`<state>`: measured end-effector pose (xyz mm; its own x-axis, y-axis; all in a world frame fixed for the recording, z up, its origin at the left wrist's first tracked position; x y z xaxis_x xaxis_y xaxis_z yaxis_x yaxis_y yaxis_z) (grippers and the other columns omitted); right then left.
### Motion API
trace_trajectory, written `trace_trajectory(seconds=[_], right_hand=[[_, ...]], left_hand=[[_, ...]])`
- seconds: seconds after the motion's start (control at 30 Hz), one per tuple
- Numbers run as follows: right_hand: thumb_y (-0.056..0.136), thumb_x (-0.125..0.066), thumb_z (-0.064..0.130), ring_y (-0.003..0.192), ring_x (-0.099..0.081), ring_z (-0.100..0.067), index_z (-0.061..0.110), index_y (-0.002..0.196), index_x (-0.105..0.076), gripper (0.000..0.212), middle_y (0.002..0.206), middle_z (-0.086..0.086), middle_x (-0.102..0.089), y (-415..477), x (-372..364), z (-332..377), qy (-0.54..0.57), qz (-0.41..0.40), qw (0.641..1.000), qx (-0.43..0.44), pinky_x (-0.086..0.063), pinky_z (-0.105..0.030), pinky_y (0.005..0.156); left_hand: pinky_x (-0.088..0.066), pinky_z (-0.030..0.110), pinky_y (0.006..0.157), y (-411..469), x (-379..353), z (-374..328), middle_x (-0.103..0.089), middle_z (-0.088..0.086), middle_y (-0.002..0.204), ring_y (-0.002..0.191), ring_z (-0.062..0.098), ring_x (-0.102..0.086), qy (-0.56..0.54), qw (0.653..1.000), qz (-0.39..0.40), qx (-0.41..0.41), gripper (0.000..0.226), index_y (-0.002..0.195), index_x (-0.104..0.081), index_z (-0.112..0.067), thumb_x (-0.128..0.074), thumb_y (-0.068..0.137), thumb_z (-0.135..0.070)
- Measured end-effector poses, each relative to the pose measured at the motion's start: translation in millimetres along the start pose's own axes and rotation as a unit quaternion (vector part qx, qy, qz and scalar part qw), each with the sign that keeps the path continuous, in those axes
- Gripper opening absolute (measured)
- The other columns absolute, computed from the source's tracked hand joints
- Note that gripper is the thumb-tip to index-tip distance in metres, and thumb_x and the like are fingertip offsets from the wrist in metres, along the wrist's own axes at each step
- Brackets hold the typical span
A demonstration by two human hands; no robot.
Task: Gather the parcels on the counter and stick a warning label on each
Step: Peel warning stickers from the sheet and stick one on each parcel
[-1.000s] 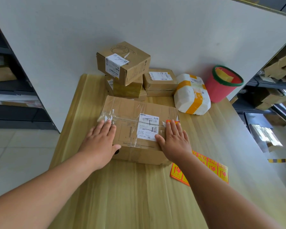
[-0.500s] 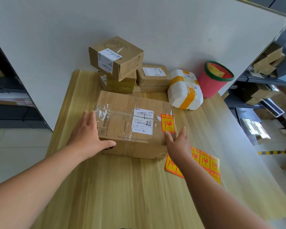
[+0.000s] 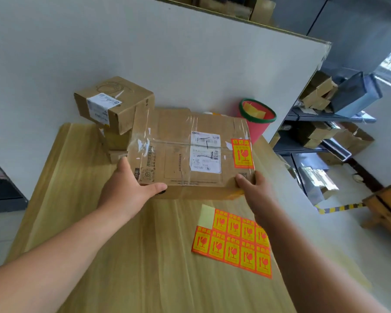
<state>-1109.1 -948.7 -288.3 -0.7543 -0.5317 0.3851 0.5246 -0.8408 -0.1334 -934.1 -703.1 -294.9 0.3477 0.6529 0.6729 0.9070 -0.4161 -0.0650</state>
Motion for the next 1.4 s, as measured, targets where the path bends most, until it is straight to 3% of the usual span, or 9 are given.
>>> trace_trajectory(seconds=[0.2,0.67,0.9,1.03,1.13,1.2,1.27,1.33,1.4], right_hand=[[0.091,-0.061,0.024,0.094,-0.061,-0.016,0.018,0.111,-0.056,0.022,0.102,-0.001,-0.064,51.1,99.7,-13.5,0.042,-0.039,0.998,0.001,-0.049,-0.032,0.08],[0.089,-0.06,0.021,0.057,-0.048,-0.013,0.016,0.088,-0.055,0.008,0.074,0.0,-0.053,180.3,289.1,-130.6,0.008,-0.086,0.993,-0.082,-0.034,-0.024,0.045],[0.088,-0.062,0.022,0.079,-0.06,-0.019,0.011,0.101,-0.059,0.018,0.092,-0.008,-0.063,221.1,287.2,-162.2,-0.014,-0.062,0.991,-0.115,-0.047,-0.031,0.062],[0.086,-0.062,0.027,0.09,-0.06,-0.024,0.018,0.1,-0.057,0.017,0.097,-0.007,-0.063,235.1,275.4,-174.7,-0.026,-0.06,0.988,-0.139,-0.052,-0.044,0.083],[0.087,-0.061,0.028,0.093,-0.059,-0.021,0.016,0.111,-0.056,0.027,0.105,-0.006,-0.062,238.7,273.5,-170.4,-0.046,-0.069,0.986,-0.143,-0.05,-0.038,0.077],[0.088,-0.061,0.03,0.114,-0.052,-0.026,0.014,0.128,-0.049,0.045,0.128,-0.01,-0.054,242.3,271.8,-157.4,-0.164,-0.108,0.975,-0.107,-0.046,-0.044,0.092],[0.09,-0.059,0.035,0.138,-0.027,-0.026,0.011,0.143,-0.034,0.064,0.15,-0.01,-0.032,242.4,255.2,-130.4,-0.264,-0.138,0.954,-0.037,-0.026,-0.047,0.112],[0.092,-0.055,0.037,0.144,-0.015,-0.021,0.014,0.147,-0.028,0.066,0.157,-0.005,-0.019,239.7,219.6,-97.6,-0.266,-0.115,0.957,0.034,-0.018,-0.041,0.116],[0.093,-0.053,0.036,0.142,-0.019,-0.019,0.016,0.147,-0.028,0.063,0.156,-0.002,-0.02,236.4,172.7,-65.7,-0.239,-0.059,0.965,0.089,-0.02,-0.039,0.116]], left_hand=[[-0.045,0.042,0.096,2.4,-77.6,-92.5,-0.034,0.007,0.15,0.129,0.029,-0.043,-0.018,0.999,-0.005,-0.04,0.118,0.148,-0.009,-0.02,-0.075,0.06,-0.064],[-0.048,0.042,0.093,15.7,-299.2,-223.9,-0.052,0.002,0.133,0.116,0.023,-0.054,-0.026,0.991,0.129,-0.019,0.095,0.14,-0.024,-0.018,-0.075,0.068,-0.054],[-0.043,0.035,0.095,43.1,-343.3,-222.4,-0.04,0.005,0.143,0.126,0.024,-0.044,0.008,0.985,0.169,0.028,0.101,0.145,-0.017,-0.014,-0.072,0.071,-0.056],[-0.043,0.034,0.092,50.9,-353.6,-210.7,-0.04,0.005,0.143,0.125,0.023,-0.045,0.02,0.983,0.179,0.04,0.098,0.144,-0.017,-0.014,-0.069,0.073,-0.058],[-0.043,0.034,0.094,55.0,-354.6,-207.3,-0.041,0.003,0.143,0.126,0.022,-0.045,0.018,0.982,0.184,0.032,0.097,0.146,-0.015,-0.018,-0.066,0.074,-0.059],[-0.039,0.036,0.101,58.3,-352.1,-205.8,-0.036,0.001,0.149,0.131,0.022,-0.04,0.003,0.979,0.201,0.034,0.099,0.149,-0.01,-0.023,-0.062,0.075,-0.063],[-0.035,0.041,0.107,64.9,-343.0,-204.1,-0.03,0.0,0.153,0.136,0.023,-0.034,-0.013,0.98,0.195,0.032,0.098,0.15,-0.006,-0.026,-0.055,0.077,-0.068],[-0.029,0.043,0.111,75.8,-326.8,-201.6,-0.019,0.002,0.157,0.141,0.024,-0.025,-0.008,0.987,0.155,0.029,0.094,0.151,-0.003,-0.025,-0.048,0.081,-0.068],[-0.029,0.043,0.111,92.8,-306.0,-197.3,-0.017,0.004,0.157,0.141,0.025,-0.024,0.011,0.994,0.101,0.032,0.087,0.151,-0.007,-0.022,-0.045,0.085,-0.064]])
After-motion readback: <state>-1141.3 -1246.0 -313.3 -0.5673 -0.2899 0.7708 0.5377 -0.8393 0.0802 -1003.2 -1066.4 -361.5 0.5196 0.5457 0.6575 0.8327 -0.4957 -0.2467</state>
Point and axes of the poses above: each hand's wrist, its own y-axis towards the middle knuckle, its own x-axis out of the back of the hand, z = x × y, the point moved 4 cm from there along y, towards the middle knuckle
